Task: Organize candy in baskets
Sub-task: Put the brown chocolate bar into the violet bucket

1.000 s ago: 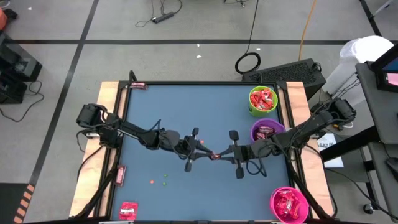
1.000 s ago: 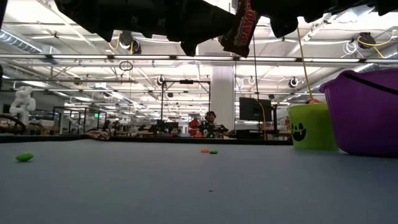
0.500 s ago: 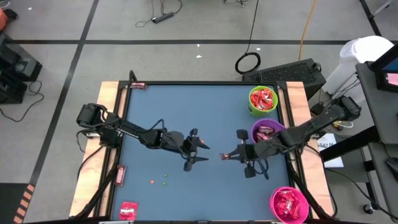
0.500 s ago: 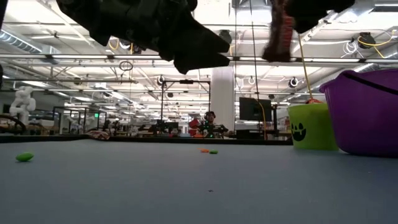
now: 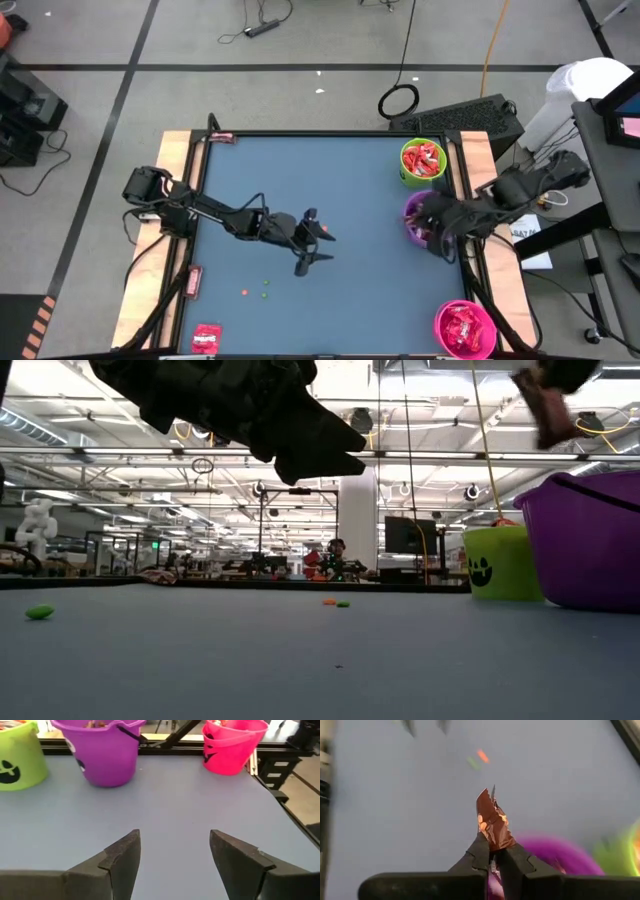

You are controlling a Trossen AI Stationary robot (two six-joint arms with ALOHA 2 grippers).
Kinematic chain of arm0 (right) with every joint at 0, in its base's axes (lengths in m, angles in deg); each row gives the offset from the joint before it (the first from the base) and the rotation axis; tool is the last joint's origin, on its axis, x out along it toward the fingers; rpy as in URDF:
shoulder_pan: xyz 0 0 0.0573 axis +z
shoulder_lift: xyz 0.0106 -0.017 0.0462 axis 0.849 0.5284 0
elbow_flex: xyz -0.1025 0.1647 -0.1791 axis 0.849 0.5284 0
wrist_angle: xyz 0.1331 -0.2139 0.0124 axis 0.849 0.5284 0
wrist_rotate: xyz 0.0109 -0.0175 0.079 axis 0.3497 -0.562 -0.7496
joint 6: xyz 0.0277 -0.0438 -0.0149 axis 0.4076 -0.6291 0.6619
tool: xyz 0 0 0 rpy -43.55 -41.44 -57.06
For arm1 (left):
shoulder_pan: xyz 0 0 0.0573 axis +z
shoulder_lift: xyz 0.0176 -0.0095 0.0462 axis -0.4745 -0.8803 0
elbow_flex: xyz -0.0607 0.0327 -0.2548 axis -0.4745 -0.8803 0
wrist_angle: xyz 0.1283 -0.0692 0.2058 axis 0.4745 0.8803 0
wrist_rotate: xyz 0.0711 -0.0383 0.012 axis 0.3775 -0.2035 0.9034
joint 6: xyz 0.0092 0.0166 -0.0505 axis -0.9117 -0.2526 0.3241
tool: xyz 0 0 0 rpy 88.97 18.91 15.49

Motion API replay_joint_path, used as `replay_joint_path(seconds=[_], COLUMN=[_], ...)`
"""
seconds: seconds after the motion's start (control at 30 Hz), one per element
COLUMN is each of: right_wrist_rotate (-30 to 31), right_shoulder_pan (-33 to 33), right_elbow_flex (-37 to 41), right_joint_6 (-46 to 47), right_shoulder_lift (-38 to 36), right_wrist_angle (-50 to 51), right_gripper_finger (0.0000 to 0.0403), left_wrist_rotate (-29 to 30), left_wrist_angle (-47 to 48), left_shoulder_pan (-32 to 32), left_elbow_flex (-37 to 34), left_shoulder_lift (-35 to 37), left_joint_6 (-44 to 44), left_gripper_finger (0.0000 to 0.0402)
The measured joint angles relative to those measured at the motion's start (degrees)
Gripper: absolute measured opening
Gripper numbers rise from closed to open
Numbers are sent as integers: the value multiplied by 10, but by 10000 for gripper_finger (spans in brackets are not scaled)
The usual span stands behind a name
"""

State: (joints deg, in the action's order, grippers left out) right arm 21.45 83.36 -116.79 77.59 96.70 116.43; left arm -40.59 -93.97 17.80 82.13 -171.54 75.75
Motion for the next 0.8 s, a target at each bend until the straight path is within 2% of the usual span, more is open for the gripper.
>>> replay_joint_path(seconds=[0.17,0.33,0.43,0.53,0.7,0.8], right_wrist_rotate=[3,23,22,19,18,39], right_shoulder_pan=[0,-1,-2,-2,0,11], right_elbow_flex=[19,84,117,120,73,66], right_joint_6=[134,188,189,181,165,118], right_shoulder_lift=[-24,-36,-33,-29,-31,-39], right_wrist_angle=[164,186,178,180,153,57], right_gripper_finger=[13,23,60,114,193,222], left_wrist_rotate=[19,36,36,38,120,155], left_wrist_angle=[2,1,1,1,28,101], left_shoulder_pan=[0,0,0,0,1,7], left_elbow_flex=[0,0,0,0,0,17], left_shoulder_lift=[0,0,0,0,13,41], left_joint_6=[1,1,1,2,27,48], left_gripper_finger=[242,242,242,242,242,242])
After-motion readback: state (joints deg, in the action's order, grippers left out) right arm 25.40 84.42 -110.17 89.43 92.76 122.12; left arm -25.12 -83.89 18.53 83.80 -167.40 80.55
